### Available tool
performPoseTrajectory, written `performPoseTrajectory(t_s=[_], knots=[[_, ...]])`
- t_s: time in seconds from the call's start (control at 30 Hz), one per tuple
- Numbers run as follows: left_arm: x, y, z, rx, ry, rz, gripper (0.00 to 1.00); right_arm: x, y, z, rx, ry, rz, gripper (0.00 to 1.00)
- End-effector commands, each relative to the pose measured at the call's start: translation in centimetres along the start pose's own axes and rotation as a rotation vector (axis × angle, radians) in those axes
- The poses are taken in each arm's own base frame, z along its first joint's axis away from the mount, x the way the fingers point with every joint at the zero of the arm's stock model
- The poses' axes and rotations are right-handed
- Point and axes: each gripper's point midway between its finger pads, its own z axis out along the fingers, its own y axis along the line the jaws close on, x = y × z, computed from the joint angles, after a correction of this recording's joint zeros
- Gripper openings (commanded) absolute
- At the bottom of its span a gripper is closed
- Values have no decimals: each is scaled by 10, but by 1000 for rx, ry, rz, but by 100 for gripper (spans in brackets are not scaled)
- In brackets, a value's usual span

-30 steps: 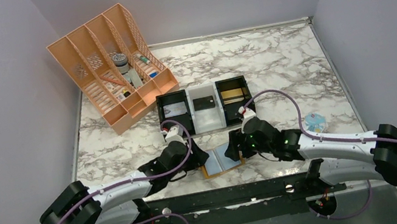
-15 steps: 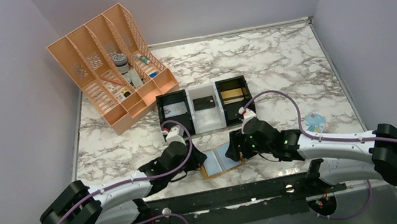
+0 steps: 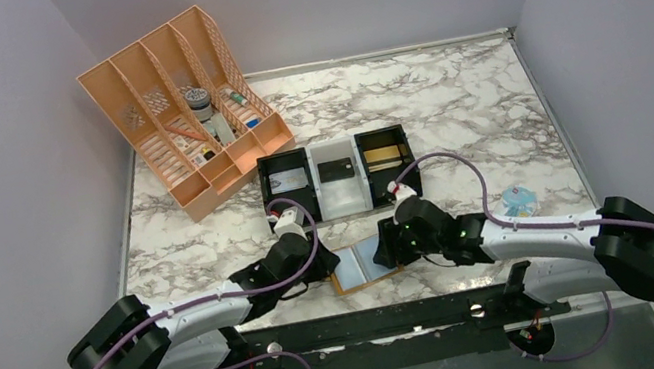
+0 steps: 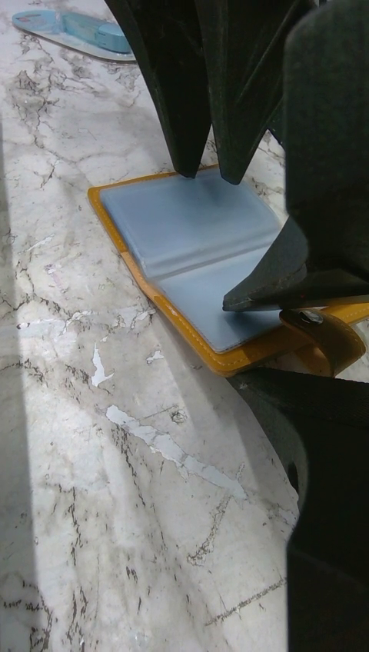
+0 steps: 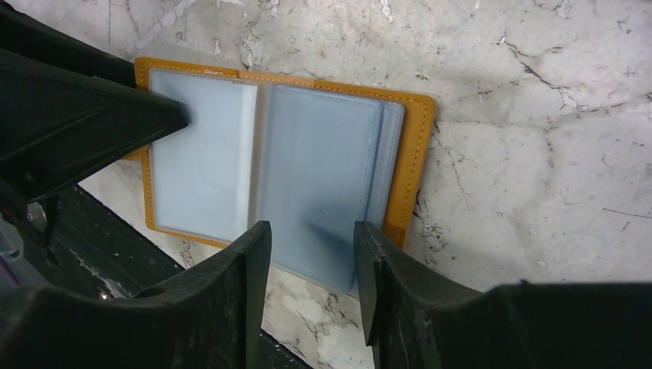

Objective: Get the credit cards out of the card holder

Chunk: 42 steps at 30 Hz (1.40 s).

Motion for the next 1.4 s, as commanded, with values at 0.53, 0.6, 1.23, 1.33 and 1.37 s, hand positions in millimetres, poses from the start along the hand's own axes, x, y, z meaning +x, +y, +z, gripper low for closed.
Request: performPoseTrajectory(t_s=[0.53, 0.6, 1.23, 1.33, 1.37], knots=[[-2, -10, 2, 31, 2, 20, 31, -2, 22, 7, -96, 17, -4, 38], [-2, -11, 2, 32, 5, 21, 30, 0, 28, 9, -128, 31, 0, 38], [-3, -7, 2, 21, -8, 15, 28, -18, 9, -9, 3, -30, -22, 44], [-4, -8, 2, 24, -9, 18, 28, -8, 8, -4, -7, 1, -9, 44], [-4, -10, 2, 27, -10, 19, 28, -6, 8, -2, -9, 9, -5, 44]])
